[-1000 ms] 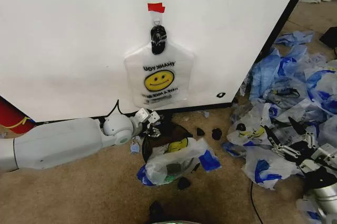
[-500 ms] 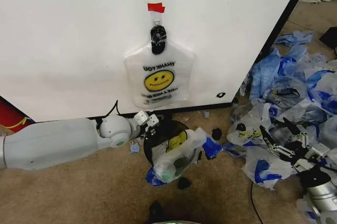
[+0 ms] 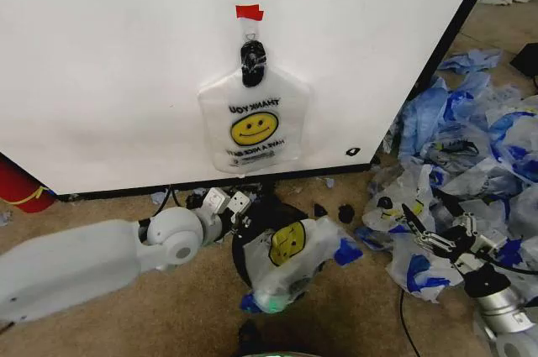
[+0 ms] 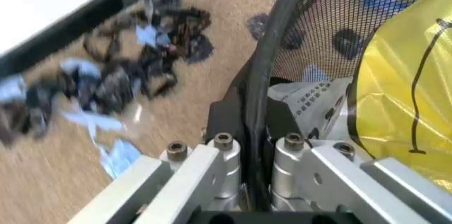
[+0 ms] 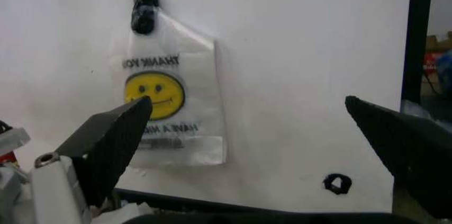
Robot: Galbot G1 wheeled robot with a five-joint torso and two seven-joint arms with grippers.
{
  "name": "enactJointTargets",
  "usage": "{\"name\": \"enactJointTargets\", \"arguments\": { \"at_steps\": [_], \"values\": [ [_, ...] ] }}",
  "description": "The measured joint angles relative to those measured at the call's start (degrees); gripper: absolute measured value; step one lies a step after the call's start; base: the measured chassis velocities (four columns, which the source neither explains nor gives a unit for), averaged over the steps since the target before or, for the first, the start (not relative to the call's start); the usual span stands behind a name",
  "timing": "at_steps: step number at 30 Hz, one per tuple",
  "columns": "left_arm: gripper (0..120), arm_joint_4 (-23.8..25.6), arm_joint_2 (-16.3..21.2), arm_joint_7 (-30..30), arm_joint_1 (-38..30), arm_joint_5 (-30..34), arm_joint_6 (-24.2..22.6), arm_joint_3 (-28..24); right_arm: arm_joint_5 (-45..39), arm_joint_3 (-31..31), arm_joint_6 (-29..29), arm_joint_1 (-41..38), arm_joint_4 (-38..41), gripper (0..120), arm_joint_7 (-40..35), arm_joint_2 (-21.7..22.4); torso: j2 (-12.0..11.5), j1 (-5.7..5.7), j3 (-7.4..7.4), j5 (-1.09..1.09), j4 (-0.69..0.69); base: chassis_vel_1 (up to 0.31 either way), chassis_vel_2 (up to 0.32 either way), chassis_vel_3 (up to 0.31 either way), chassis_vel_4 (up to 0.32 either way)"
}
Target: Pick up the garbage bag from the wall and place it over the trash bin.
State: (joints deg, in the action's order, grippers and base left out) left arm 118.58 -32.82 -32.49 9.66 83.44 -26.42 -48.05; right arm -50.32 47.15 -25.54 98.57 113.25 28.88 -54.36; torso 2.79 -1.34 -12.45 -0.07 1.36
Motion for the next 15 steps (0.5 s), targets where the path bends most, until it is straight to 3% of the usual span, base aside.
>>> {"name": "enactJointTargets", "arguments": {
  "at_steps": [4, 7, 8, 12, 15],
  "values": [
    [2, 3.63, 0.91, -11.45, 6.52, 14.32, 0.9, 9.12, 0.02, -0.8, 0.2, -0.81, -0.25, 100, 0.0, 0.3, 0.0, 0.0, 0.0, 0.01, -0.01, 0.0, 0.0, 0.0, 0.0],
    [2, 5.59, 0.95, -17.34, 12.79, 21.43, 2.11, 16.52, 0.03, -1.14, 0.25, -1.05, -0.5, 100, 0.03, 0.38, 0.0, 0.0, 0.0, -0.01, -0.01, 0.0, 0.0, 0.0, 0.0],
    [2, 5.59, 0.95, -17.34, 12.79, 21.43, 2.11, 16.52, 0.03, -1.14, 0.25, -1.05, -0.5, 100, 0.03, 0.38, 0.0, 0.0, 0.0, -0.01, -0.01, 0.0, 0.0, 0.0, 0.0],
    [2, 8.65, -0.18, -23.45, 20.55, 27.36, 4.78, 24.8, 0.05, -1.68, 0.25, -1.38, -0.99, 100, 0.35, 0.31, 0.0, 0.0, 0.0, 0.0, -0.02, 0.0, 0.0, 0.0, 0.0],
    [2, 8.88, -1.09, -25.09, 23.21, 27.42, 6.44, 27.21, 0.08, -1.87, 0.24, -1.52, -1.29, 100, 0.69, 0.25, 0.0, 0.0, 0.0, 0.01, 0.0, 0.0, 0.0, 0.0, 0.0]
  ]
}}
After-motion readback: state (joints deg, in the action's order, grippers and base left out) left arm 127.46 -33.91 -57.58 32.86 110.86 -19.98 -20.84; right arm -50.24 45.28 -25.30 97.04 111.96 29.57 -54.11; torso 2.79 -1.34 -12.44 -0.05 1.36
